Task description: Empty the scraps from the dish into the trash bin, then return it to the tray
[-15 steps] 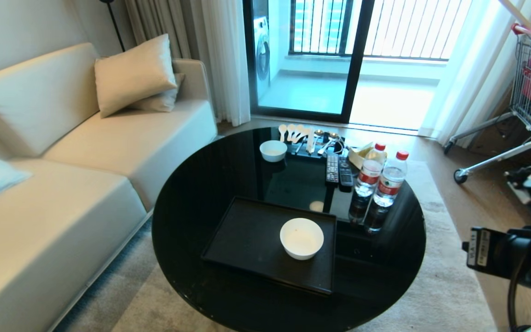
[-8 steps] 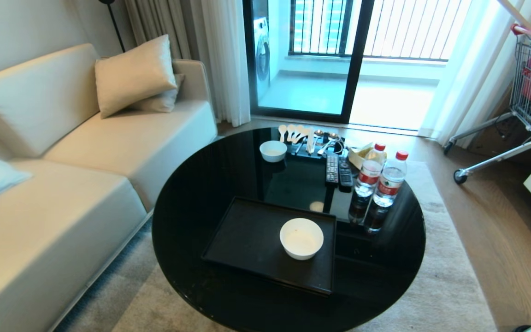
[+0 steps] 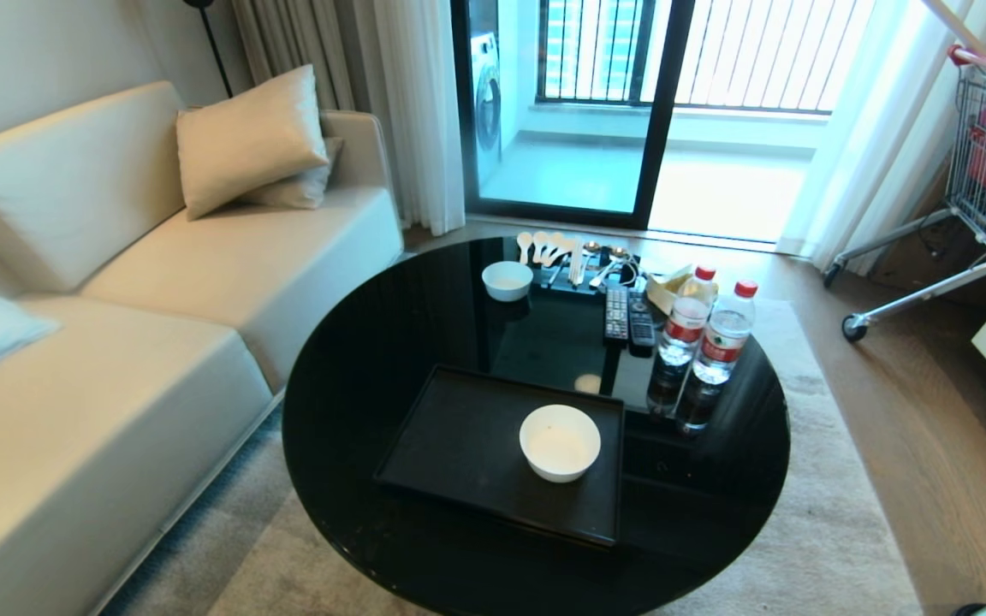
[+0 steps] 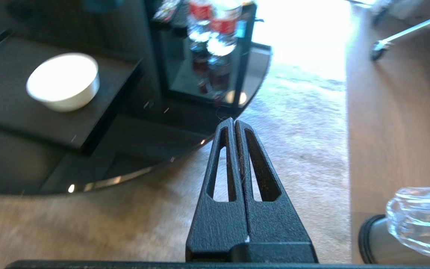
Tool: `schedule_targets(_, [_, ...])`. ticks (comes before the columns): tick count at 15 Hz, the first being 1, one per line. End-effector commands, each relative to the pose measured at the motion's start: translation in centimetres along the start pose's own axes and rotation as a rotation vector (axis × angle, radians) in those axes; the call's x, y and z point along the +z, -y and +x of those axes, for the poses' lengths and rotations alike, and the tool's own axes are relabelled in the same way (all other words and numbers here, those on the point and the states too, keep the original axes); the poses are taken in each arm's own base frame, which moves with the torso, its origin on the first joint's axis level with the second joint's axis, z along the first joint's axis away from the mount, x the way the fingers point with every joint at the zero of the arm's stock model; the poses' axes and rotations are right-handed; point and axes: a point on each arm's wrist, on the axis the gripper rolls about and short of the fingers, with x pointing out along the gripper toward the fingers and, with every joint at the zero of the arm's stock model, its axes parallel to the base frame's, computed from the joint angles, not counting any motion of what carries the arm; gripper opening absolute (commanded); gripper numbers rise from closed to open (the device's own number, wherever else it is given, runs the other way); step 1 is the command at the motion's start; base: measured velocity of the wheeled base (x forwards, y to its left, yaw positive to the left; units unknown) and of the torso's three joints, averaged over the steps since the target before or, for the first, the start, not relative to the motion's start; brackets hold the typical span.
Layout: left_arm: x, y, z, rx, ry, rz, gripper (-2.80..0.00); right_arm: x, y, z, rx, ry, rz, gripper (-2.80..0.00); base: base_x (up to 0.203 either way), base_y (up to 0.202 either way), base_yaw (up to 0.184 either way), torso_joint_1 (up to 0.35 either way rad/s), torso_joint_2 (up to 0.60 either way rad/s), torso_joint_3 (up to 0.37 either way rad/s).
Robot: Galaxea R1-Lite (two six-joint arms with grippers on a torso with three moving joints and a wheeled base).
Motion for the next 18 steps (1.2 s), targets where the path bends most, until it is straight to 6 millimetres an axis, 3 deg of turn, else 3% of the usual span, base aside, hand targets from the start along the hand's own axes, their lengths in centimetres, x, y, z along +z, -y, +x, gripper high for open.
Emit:
schedule_targets(1, [0.0, 0.0, 0.0, 0.000, 0.001, -0.001, -2.80, -2.1, -0.4, -1.6, 0.009, -0.013, -0.017, -2.80, 0.000, 0.000, 0.000, 0.000, 0.00, 0.000])
schedule_targets(10, [0.0, 0.0, 0.0, 0.000, 0.001, -0.001, -2.80, -4.1, -0.3, -3.8, -0.001, 0.140, -0.031, -2.80, 0.000, 0.000, 0.000, 0.000, 0.00, 0.000])
schedule_targets(18, [0.0, 0.0, 0.0, 0.000, 0.001, -0.001, -2.80, -4.1, -0.3, -3.8, 0.000, 0.142, -0.014, -2.80, 0.000, 0.000, 0.000, 0.000, 0.00, 0.000])
